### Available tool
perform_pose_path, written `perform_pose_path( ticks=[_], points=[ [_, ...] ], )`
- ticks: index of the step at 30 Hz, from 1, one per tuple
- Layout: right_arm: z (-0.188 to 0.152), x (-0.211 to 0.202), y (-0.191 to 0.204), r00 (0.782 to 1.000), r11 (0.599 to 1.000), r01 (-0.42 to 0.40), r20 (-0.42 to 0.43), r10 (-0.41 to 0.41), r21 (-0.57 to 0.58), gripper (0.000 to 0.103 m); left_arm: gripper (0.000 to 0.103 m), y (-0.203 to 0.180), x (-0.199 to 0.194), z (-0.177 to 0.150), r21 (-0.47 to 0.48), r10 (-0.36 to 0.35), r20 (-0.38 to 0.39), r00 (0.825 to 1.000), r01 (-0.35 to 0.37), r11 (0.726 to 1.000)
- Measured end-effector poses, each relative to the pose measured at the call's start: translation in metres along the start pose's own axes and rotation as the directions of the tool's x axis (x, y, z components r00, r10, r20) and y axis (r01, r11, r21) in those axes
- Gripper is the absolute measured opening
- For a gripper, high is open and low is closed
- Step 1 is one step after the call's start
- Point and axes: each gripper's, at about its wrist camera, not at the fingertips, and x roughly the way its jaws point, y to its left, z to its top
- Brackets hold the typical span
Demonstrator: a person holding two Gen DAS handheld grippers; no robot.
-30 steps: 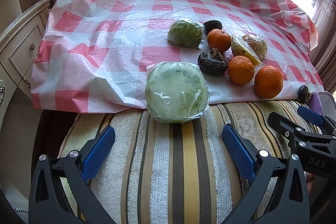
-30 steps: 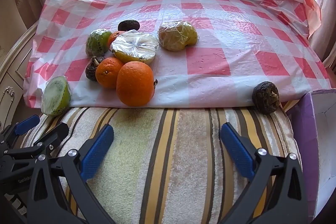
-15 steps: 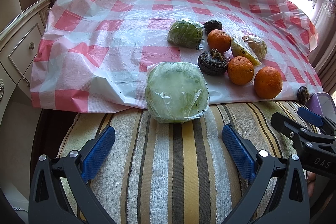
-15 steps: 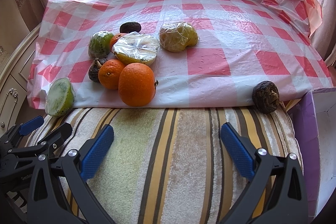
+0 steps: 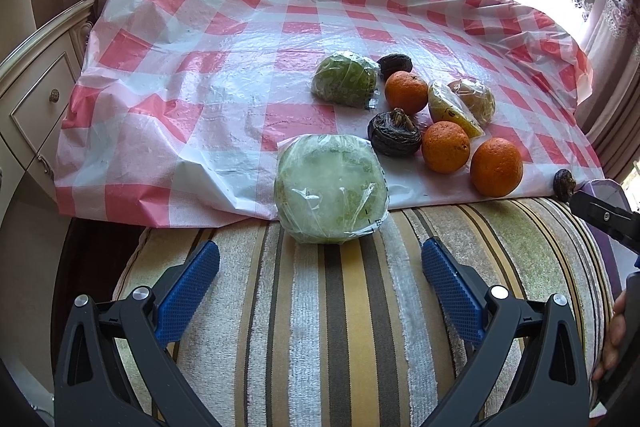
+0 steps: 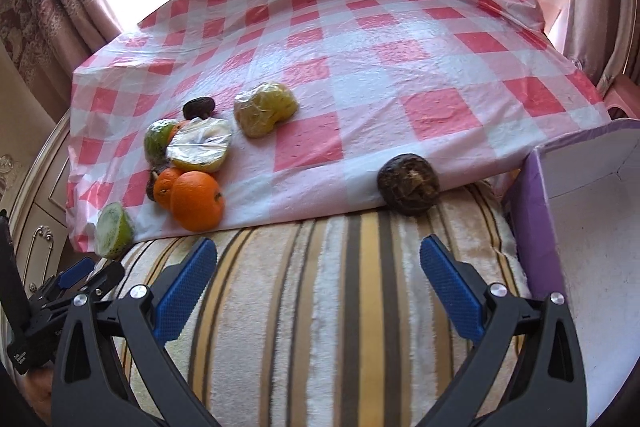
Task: Organize fruits
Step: 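Grasp the dark round fruit with the right gripper while the left grasps the wrapped cabbage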
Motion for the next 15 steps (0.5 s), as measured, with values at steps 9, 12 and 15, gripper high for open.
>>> perform_pose_path(
  ticks=[9, 12, 15],
  points=[
    [0.016, 0.021, -0.022, 0.991, 0.991, 0.135, -0.015, -0.135, -0.027, 0.101, 0.079, 0.0, 0.0, 0.012, 0.033, -0.027, 0.034, 0.999, 0.026, 0.999],
    [0.019, 0.029, -0.019, 0.988, 0.988, 0.148, -0.026, -0.15, -0.051, 0.092, 0.079, -0.003, -0.001, 0.016, 0.055, -0.02, 0.053, 0.998, 0.017, 0.998],
    [0.022, 0.034, -0.018, 0.988, 0.987, 0.152, -0.029, -0.154, -0.058, 0.089, 0.079, -0.007, 0.004, 0.02, 0.076, -0.017, 0.04, 0.999, 0.014, 0.997]
  ],
)
